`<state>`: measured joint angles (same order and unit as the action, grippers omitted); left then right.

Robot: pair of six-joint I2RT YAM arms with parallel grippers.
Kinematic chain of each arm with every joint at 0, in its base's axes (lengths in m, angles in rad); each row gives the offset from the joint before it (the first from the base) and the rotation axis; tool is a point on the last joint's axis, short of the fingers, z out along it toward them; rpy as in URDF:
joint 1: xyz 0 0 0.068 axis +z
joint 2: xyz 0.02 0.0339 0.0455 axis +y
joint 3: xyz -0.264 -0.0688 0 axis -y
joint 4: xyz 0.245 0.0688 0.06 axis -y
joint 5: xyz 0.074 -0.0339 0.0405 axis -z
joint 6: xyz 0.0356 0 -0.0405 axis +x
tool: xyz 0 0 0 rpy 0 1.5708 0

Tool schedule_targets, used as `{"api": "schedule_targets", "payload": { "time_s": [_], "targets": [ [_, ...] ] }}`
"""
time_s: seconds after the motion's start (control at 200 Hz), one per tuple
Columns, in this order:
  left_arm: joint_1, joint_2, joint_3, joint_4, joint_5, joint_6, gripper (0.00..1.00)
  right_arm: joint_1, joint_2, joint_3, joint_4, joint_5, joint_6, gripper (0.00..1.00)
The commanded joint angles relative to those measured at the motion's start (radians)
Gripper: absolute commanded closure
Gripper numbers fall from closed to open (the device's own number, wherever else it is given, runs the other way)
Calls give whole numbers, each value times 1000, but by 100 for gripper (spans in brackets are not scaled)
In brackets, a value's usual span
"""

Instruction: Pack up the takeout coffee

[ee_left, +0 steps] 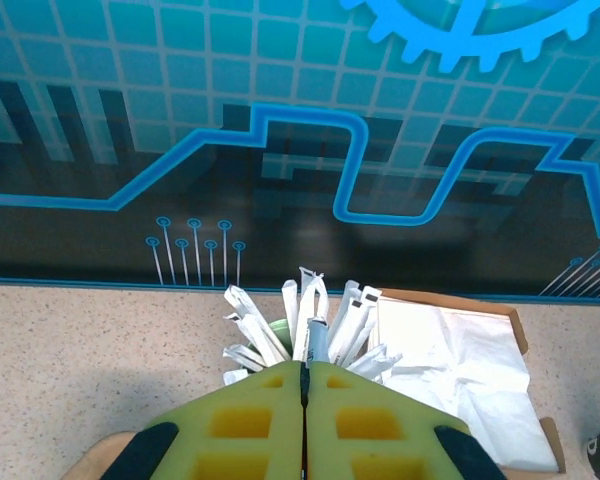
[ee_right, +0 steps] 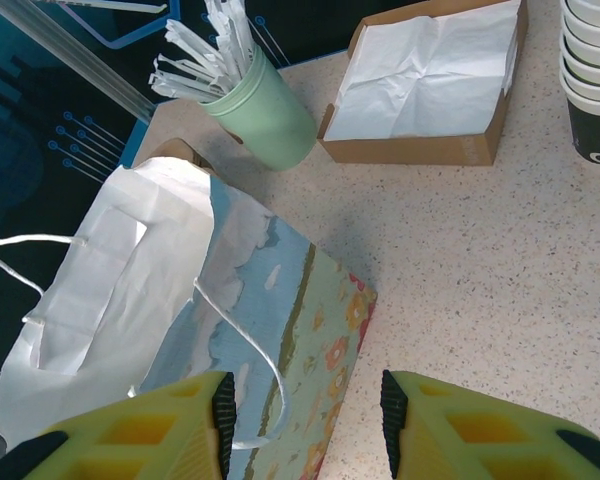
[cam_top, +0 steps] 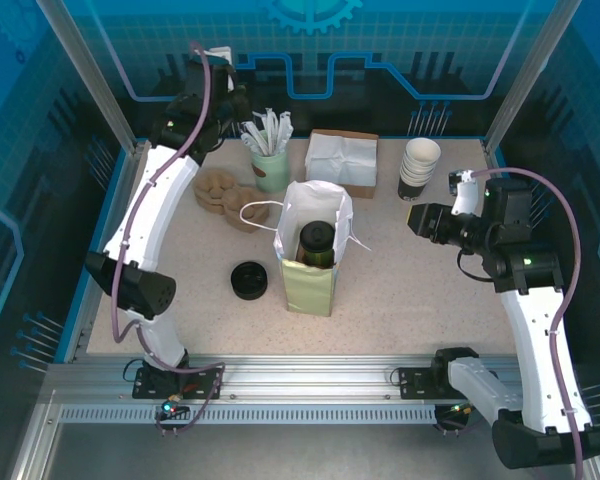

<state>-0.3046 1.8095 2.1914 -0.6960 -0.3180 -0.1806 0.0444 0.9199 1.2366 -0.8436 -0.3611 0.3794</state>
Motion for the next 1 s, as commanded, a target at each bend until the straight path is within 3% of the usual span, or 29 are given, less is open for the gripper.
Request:
{"api": "schedule_targets", "payload": {
  "time_s": [0.0, 0.33, 0.48, 0.715, 0.996],
  "targets": [
    [-26, -80, 52, -73, -9, 36, 92, -17, -19, -8, 18, -24, -9, 56],
    [-173, -303, 46, -208, -6, 39, 93, -18, -21, -21, 39, -37, 6, 56],
    [-229, -397, -7, -262, 123, 8, 93, -18, -13, -25, 55, -43, 13, 56],
    [-302, -445, -17, -432, 272, -20, 94, -18, -3, -23, 72, -42, 19, 56],
    [-375, -400, -46, -610, 293, -12, 95, -18, 25, -13, 93, -36, 34, 55]
  ]
}}
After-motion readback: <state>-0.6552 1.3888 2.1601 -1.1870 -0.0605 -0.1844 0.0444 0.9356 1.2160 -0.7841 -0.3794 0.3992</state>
